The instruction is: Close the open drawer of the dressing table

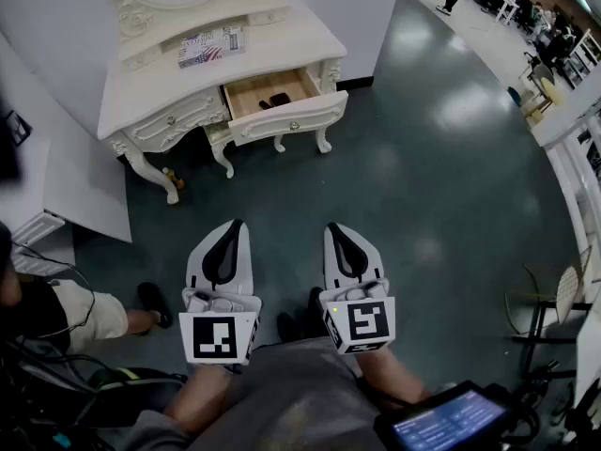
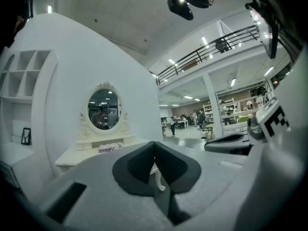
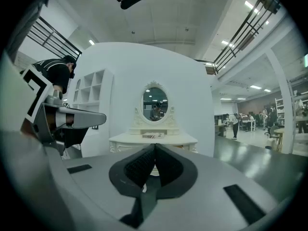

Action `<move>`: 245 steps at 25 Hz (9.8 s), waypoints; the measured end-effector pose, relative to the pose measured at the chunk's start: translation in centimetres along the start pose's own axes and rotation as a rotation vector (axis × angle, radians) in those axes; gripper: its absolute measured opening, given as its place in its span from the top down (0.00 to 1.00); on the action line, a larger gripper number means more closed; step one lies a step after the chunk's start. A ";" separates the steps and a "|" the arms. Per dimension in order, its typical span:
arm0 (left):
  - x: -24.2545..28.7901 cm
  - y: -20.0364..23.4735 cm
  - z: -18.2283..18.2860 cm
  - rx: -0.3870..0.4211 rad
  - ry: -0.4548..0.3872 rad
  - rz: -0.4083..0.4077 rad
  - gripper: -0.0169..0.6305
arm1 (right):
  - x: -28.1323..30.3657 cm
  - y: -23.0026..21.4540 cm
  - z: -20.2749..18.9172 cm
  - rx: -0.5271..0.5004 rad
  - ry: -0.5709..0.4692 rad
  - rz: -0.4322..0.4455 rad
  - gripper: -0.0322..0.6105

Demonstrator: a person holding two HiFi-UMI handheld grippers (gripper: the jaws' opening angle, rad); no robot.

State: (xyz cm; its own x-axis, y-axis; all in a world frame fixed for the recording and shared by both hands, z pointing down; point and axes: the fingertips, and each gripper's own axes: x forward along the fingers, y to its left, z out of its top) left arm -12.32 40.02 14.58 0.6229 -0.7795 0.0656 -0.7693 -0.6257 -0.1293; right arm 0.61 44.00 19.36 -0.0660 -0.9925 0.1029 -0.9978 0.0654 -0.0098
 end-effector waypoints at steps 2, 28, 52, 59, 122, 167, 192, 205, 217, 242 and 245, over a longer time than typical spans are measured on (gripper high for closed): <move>0.5 -0.2 0.0 0.002 -0.002 0.007 0.95 | 0.2 -0.5 0.1 -0.004 -0.004 0.010 0.93; 9.3 -4.3 2.1 0.021 0.060 0.066 0.95 | 6.8 -8.3 0.9 0.047 0.026 0.139 0.93; 19.7 10.5 -3.1 -0.087 0.112 0.102 0.95 | 24.6 -7.2 -0.6 0.021 0.099 0.078 0.93; 22.9 15.9 -3.0 -0.095 0.081 0.065 0.95 | 30.0 -6.8 1.2 0.013 0.078 0.009 0.93; 39.6 17.3 -17.5 -0.239 0.313 -0.035 0.95 | 43.4 -10.5 -19.0 0.077 0.500 0.077 0.67; 42.1 21.8 -18.8 -0.251 0.342 0.051 0.95 | 50.0 -10.4 -18.7 0.033 0.495 0.174 0.68; 42.6 23.6 -19.2 -0.278 0.345 0.078 0.95 | 53.5 -10.7 -18.1 0.006 0.477 0.174 0.68; 42.3 23.8 -19.1 -0.269 0.357 0.097 0.95 | 54.7 -11.0 -17.9 0.015 0.491 0.159 0.68; 42.3 24.0 -19.1 -0.277 0.357 0.116 0.95 | 55.7 -11.1 -17.5 0.006 0.460 0.187 0.68; 42.4 24.4 -19.2 -0.291 0.347 0.149 0.95 | 57.4 -11.1 -17.4 -0.002 0.461 0.198 0.68; 42.4 24.5 -19.3 -0.291 0.347 0.151 0.95 | 57.7 -11.0 -17.4 -0.007 0.459 0.207 0.68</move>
State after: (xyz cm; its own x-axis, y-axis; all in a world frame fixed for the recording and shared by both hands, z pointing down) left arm -7.46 -8.91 33.26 0.4546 -0.7956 0.4005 -0.8864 -0.4480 0.1162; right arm 7.76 -12.18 42.69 -0.2550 -0.8109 0.5266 -0.9637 0.2580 -0.0694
